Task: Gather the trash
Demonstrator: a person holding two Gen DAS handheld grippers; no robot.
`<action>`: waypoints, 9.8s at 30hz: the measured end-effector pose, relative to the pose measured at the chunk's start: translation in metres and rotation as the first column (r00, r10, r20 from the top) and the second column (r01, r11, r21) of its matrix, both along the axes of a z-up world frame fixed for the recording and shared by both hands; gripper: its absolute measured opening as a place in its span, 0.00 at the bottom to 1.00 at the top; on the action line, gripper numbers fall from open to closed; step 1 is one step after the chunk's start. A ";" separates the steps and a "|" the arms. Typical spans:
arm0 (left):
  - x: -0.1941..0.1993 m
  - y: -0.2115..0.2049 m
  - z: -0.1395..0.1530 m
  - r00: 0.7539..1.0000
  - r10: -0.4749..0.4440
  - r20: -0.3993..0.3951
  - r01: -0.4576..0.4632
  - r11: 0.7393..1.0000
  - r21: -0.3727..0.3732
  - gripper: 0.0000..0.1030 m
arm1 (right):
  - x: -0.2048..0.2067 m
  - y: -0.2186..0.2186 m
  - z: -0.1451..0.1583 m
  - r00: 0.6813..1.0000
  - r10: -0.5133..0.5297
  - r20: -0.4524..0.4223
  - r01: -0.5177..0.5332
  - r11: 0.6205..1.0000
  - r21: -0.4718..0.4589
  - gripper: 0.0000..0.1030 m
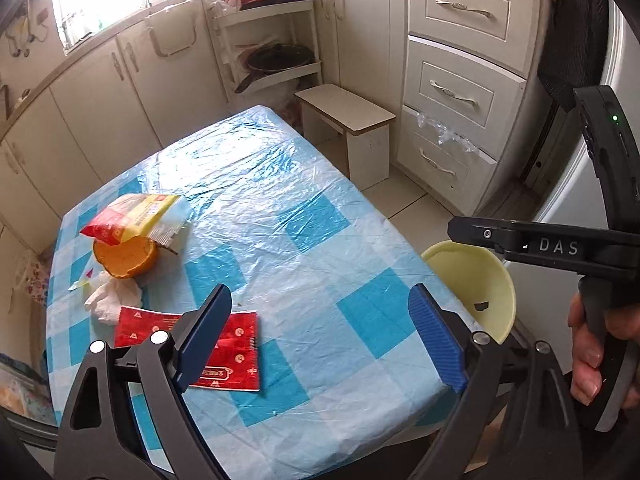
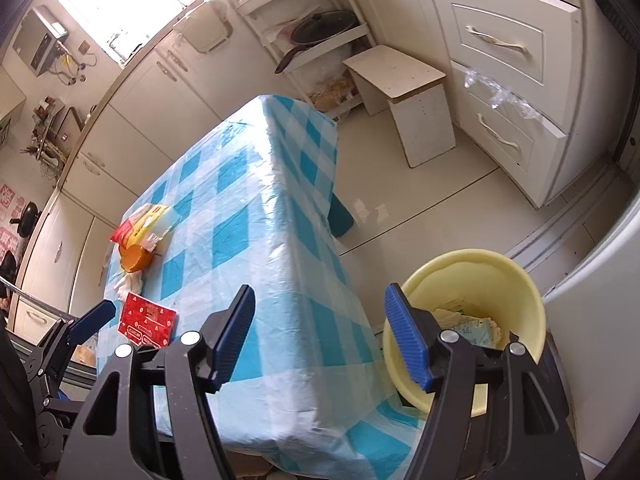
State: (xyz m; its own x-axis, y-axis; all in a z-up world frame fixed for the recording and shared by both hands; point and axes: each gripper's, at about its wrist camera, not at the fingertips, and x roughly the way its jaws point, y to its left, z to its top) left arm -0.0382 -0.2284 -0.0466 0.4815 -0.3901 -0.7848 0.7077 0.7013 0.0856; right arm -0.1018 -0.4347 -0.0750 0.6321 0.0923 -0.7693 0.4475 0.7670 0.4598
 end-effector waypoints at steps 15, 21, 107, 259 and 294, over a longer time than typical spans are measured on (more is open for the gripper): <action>0.040 0.078 -0.006 0.989 0.147 0.010 -0.147 0.989 0.014 0.88 | 0.060 0.084 0.005 0.988 0.157 -0.001 -0.156 0.983 -0.102 0.67; 0.094 0.150 -0.004 0.928 0.356 -0.111 -0.363 0.931 -0.047 0.88 | 0.083 0.123 -0.003 0.969 0.245 -0.022 -0.246 0.961 -0.125 0.67; 0.124 0.128 -0.050 0.929 0.361 -0.082 -0.344 0.924 0.169 0.21 | 0.090 0.170 -0.013 0.863 0.500 -0.073 -0.489 0.790 -0.369 0.00; 0.185 0.210 -0.038 0.684 0.558 -0.471 -0.657 0.752 -0.063 0.82 | 0.178 0.112 0.011 0.970 0.221 0.106 -0.236 0.958 0.161 0.85; 0.211 0.150 -0.050 0.843 0.412 -0.346 -0.427 0.903 0.034 0.07 | 0.240 0.108 -0.005 0.958 0.248 0.144 -0.284 0.897 0.339 0.07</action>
